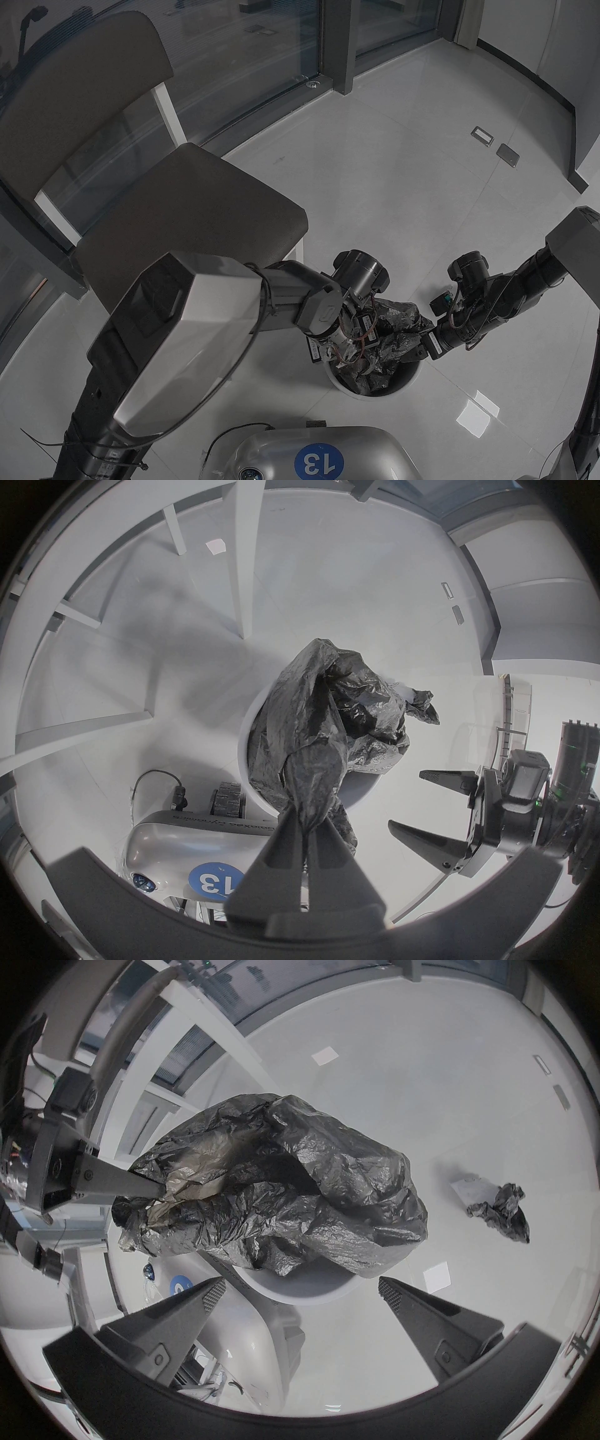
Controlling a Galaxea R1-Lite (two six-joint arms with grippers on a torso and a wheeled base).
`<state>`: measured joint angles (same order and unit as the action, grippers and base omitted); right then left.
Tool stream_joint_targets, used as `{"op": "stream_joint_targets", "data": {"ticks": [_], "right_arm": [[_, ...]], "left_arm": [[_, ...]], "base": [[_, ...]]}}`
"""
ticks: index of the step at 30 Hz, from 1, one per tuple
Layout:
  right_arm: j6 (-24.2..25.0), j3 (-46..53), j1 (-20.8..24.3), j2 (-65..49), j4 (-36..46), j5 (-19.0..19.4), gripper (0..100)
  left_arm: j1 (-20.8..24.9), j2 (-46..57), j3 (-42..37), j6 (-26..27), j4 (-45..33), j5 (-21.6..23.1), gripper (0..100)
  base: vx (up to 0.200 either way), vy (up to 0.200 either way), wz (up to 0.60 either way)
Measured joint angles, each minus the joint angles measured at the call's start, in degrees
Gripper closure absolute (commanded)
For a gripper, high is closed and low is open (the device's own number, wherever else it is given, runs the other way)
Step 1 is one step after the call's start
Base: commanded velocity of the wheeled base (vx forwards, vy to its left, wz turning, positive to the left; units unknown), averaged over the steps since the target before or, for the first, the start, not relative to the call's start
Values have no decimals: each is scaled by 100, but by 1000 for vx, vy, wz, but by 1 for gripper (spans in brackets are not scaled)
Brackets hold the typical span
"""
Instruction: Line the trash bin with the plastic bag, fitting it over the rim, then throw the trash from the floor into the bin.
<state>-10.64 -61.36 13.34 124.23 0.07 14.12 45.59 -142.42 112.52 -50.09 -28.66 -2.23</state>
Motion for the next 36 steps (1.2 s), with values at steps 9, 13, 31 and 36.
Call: {"op": "stream_joint_targets", "data": {"ticks": [9,13,31,36], "right_arm": [[-868,33,234,-39,-17,137,0],[-1813,44,212,13,-76,195,0],[-2449,-556,389,986,-1189,336,0],[-2449,-590,402,1124,-1190,334,0]], "left_arm": [[33,41,11,1,1,0,100],[33,69,44,6,-11,12,100],[112,339,121,15,-35,57,100],[112,405,121,20,-35,60,100]], "base": [[0,0,0],[0,0,0],[0,0,0],[0,0,0]]}}
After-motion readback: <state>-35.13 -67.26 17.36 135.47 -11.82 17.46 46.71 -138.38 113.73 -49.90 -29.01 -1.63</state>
